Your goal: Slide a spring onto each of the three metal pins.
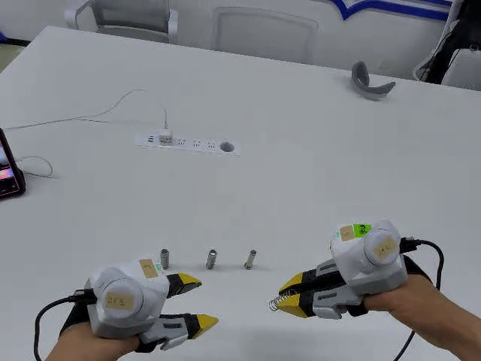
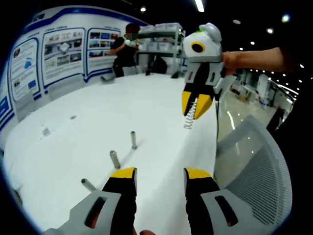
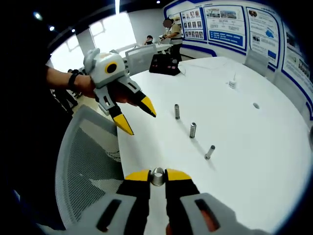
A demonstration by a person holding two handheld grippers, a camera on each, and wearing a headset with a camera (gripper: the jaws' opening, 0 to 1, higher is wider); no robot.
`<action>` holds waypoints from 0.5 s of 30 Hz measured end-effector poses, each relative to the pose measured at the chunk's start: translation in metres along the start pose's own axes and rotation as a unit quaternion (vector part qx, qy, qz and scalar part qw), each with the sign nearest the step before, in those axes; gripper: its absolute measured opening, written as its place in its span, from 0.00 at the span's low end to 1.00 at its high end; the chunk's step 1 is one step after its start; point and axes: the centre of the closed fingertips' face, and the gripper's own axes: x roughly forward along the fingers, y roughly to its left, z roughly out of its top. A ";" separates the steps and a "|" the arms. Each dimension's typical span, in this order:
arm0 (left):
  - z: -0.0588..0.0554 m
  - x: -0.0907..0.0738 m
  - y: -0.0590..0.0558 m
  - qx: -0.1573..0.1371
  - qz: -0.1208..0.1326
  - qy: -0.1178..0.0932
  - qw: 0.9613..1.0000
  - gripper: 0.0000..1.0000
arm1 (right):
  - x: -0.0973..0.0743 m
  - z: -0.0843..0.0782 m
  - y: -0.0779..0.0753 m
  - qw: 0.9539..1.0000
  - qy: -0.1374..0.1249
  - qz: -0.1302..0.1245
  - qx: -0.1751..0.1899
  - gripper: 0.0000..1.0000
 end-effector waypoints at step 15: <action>-0.020 -0.025 0.031 -0.042 0.053 0.004 0.998 0.47 | 0.001 -0.012 -0.026 0.999 0.022 -0.027 0.019 0.13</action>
